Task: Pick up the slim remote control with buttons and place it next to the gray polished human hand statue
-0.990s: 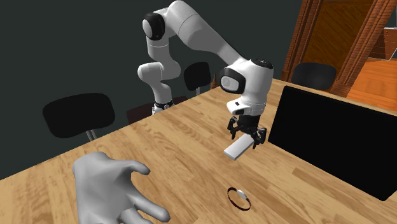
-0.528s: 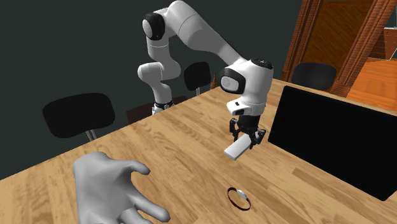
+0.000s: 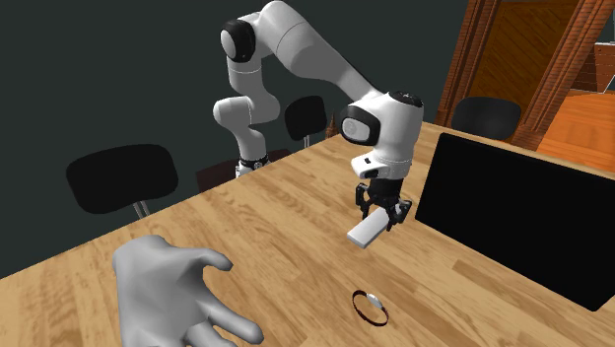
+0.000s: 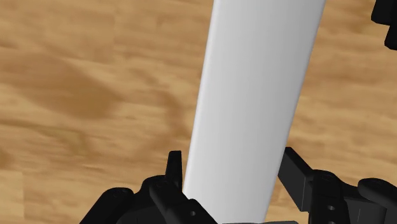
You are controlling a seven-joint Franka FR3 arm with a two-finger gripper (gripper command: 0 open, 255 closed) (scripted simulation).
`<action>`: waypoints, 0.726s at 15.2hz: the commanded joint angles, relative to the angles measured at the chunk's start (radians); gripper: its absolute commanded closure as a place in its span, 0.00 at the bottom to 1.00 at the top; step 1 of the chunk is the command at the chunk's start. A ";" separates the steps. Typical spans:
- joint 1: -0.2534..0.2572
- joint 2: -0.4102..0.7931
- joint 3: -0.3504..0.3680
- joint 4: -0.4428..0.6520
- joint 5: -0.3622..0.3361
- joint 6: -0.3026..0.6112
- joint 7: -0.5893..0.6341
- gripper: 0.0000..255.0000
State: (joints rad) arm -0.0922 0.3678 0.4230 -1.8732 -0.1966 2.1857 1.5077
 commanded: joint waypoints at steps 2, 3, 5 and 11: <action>-0.003 -0.014 0.004 0.009 0.008 -0.022 -0.006 1.00; -0.004 -0.021 0.005 0.014 0.012 -0.033 -0.008 1.00; -0.006 -0.034 0.009 0.024 0.020 -0.055 -0.013 1.00; -0.011 -0.069 0.017 0.061 0.040 -0.123 -0.027 1.00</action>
State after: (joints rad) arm -0.1036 0.3025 0.4385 -1.8217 -0.1587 2.0752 1.4816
